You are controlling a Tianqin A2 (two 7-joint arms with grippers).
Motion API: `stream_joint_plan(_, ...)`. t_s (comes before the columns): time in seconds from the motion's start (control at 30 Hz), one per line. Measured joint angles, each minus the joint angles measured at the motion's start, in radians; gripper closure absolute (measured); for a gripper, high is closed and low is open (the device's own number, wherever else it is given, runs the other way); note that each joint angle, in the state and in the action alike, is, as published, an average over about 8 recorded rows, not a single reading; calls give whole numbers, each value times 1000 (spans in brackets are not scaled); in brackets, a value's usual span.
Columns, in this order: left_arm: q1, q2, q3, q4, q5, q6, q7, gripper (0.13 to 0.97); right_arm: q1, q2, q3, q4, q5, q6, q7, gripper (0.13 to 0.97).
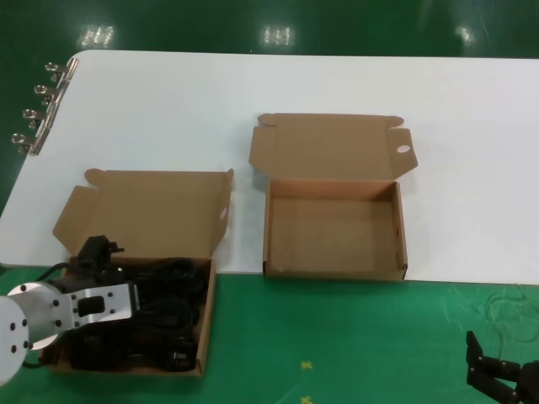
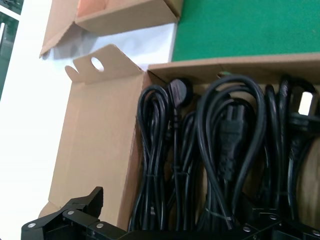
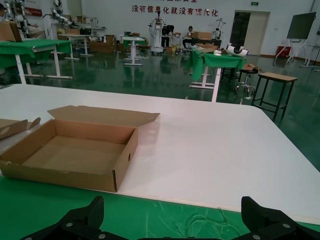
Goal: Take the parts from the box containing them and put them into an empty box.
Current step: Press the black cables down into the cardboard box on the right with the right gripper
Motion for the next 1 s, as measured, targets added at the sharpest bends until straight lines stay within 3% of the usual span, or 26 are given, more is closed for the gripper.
stream_joint_plan(0.23,-3,5,8,5,-18,-8,-1,184,0,0,0,0,0,0,0,129)
stream_joint_plan(0.53,6,-6,15,13,-37,-21,8,306,0,0,0,0,0,0,0,129)
stream_joint_plan(1.0,25,-29,15,8,-67,-32,13,628,0,0,0,0,0,0,0,129)
